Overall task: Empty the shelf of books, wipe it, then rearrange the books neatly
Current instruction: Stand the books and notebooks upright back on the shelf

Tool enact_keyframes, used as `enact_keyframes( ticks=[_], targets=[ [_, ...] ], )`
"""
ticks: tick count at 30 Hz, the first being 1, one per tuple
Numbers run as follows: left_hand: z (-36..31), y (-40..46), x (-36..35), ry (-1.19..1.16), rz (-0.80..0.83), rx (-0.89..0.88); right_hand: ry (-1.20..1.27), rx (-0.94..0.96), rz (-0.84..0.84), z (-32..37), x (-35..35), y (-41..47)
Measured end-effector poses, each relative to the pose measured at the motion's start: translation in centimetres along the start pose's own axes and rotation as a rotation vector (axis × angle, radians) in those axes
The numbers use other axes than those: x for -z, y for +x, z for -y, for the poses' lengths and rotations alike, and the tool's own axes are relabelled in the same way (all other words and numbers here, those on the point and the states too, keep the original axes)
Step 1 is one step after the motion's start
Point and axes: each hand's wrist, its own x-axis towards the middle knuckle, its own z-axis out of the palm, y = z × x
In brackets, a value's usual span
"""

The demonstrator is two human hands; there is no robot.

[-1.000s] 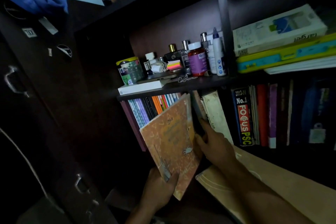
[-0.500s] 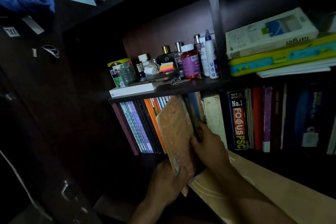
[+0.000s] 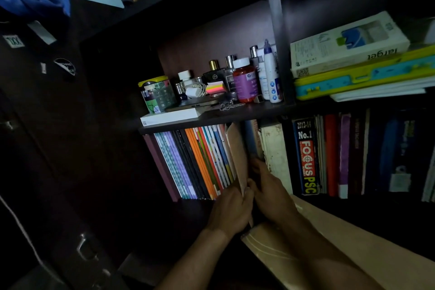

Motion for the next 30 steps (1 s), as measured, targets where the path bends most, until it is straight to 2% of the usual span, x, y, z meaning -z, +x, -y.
enact_keyframes(
  ticks=[3, 5, 9, 13, 19, 25, 28, 30],
  targets=[
    [-0.6, 1.2, 0.0, 0.073, -0.018, 0.080, 0.002, -0.002, -0.011, 0.2, 0.1, 0.0],
    [-0.8, 1.8, 0.4, 0.114, -0.107, 0.097, 0.005, -0.010, -0.005, 0.5, 0.3, 0.0],
    [-1.4, 1.3, 1.4, 0.046, -0.429, -0.045, -0.005, 0.001, -0.004, 0.6, 0.4, 0.0],
    [-0.3, 2.1, 1.9, 0.025, -0.514, -0.140, -0.042, 0.009, -0.039, 0.5, 0.2, 0.2],
    [1.0, 5.5, 2.1, -0.065, -0.424, -0.032, -0.013, 0.010, -0.027, 0.7, 0.4, 0.1],
    [-0.9, 5.9, 3.0, 0.284, -0.436, 0.142, 0.005, 0.006, -0.012, 0.5, 0.3, 0.1],
    [-0.2, 4.3, 2.3, 0.196, -0.361, 0.073, -0.004, 0.008, -0.015, 0.4, 0.3, 0.0],
    [1.7, 1.9, 1.2, 0.125, -0.173, -0.031, -0.003, 0.011, -0.005, 0.5, 0.3, 0.1]
  ],
)
